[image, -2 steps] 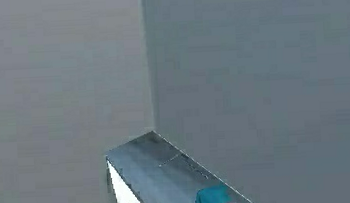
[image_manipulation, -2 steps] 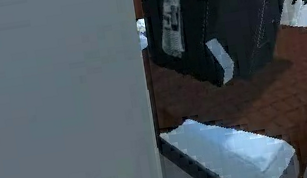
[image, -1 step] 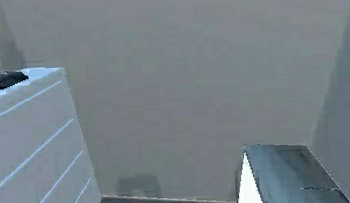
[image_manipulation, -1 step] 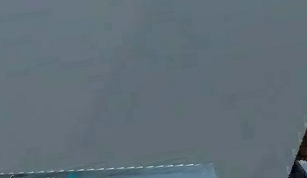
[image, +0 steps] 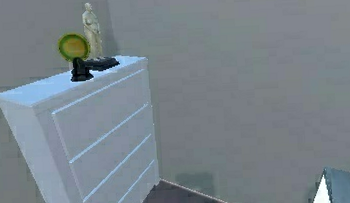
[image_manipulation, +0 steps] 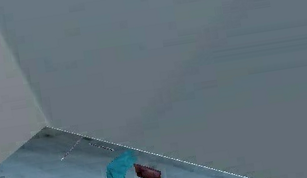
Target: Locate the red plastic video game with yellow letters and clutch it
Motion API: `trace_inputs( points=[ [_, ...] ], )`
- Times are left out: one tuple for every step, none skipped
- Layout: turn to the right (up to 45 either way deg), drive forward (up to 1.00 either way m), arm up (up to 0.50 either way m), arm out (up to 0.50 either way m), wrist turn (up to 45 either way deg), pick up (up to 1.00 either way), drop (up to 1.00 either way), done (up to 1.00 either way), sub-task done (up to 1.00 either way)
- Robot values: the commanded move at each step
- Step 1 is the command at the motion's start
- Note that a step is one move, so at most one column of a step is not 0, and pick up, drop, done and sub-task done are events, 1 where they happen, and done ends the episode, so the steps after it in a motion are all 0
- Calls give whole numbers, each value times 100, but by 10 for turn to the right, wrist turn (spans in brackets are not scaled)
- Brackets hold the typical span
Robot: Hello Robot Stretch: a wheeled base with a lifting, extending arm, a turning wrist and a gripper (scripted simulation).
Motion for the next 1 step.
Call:
trace_inputs(
  points=[
    [0,0,50,0,0,0,0,0,0]
  ],
)
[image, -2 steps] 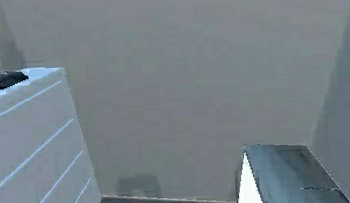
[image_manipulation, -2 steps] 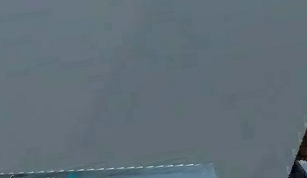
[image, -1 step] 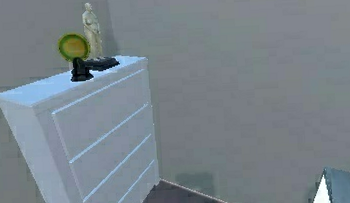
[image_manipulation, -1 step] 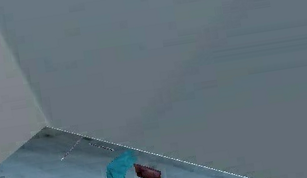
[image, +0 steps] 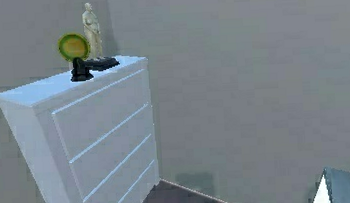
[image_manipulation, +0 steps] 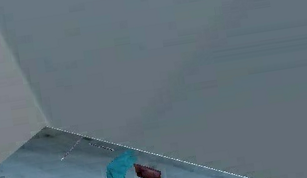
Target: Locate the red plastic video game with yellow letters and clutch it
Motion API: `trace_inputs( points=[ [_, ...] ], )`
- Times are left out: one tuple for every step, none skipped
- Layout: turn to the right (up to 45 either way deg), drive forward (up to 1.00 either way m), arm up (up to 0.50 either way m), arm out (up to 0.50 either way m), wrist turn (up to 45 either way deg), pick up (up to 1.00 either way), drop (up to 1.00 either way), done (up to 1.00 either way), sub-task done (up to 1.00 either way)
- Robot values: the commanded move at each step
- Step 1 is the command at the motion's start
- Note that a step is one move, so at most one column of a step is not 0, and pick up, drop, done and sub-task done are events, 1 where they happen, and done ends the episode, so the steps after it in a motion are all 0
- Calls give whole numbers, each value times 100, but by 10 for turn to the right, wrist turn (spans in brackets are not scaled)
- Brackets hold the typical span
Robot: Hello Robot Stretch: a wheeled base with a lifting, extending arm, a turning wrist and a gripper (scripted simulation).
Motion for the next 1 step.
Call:
trace_inputs(
  points=[
    [0,0,22,0,0,0,0,0,0]
  ],
)
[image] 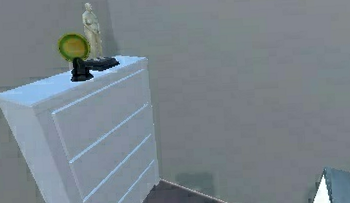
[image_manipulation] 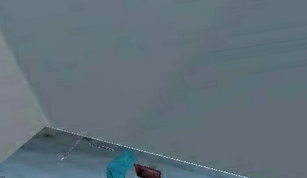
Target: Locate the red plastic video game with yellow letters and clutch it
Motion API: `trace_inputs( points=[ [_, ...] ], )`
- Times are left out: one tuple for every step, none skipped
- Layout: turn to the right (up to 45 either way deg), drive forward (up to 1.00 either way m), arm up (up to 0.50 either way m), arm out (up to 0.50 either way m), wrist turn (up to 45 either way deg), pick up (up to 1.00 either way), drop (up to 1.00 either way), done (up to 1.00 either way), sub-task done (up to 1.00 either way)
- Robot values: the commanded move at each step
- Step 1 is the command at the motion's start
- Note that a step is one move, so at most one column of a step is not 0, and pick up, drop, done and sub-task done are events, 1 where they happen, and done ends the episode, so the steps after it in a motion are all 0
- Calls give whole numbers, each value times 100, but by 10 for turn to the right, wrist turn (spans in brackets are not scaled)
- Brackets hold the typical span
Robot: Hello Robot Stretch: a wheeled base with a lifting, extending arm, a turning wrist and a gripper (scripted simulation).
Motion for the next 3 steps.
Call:
trace_inputs(
  points=[
    [0,0,0,26,0,0,0,0,0],
    [0,0,0,0,450,0,0,0,0],
    [0,0,0,0,450,0,0,0,0]
  ],
)
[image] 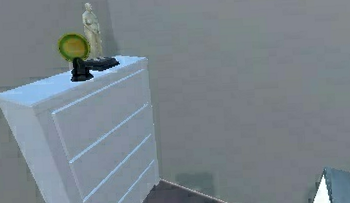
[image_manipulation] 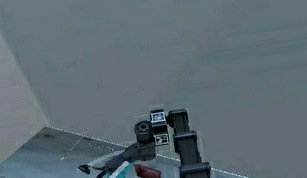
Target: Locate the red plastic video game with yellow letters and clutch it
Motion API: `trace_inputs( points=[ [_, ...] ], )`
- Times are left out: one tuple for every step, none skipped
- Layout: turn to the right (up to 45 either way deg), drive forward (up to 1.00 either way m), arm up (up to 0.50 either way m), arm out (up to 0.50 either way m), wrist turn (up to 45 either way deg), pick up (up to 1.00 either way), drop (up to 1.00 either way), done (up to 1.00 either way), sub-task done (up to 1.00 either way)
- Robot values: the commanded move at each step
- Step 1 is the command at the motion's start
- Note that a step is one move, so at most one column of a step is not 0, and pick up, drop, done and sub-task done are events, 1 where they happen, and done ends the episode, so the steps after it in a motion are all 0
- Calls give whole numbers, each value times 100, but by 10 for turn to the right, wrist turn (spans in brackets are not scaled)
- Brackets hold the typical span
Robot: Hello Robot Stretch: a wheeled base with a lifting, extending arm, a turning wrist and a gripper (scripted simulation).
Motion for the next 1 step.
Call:
trace_inputs(
  points=[
    [0,0,0,0,450,0,0,0,0]
  ],
)
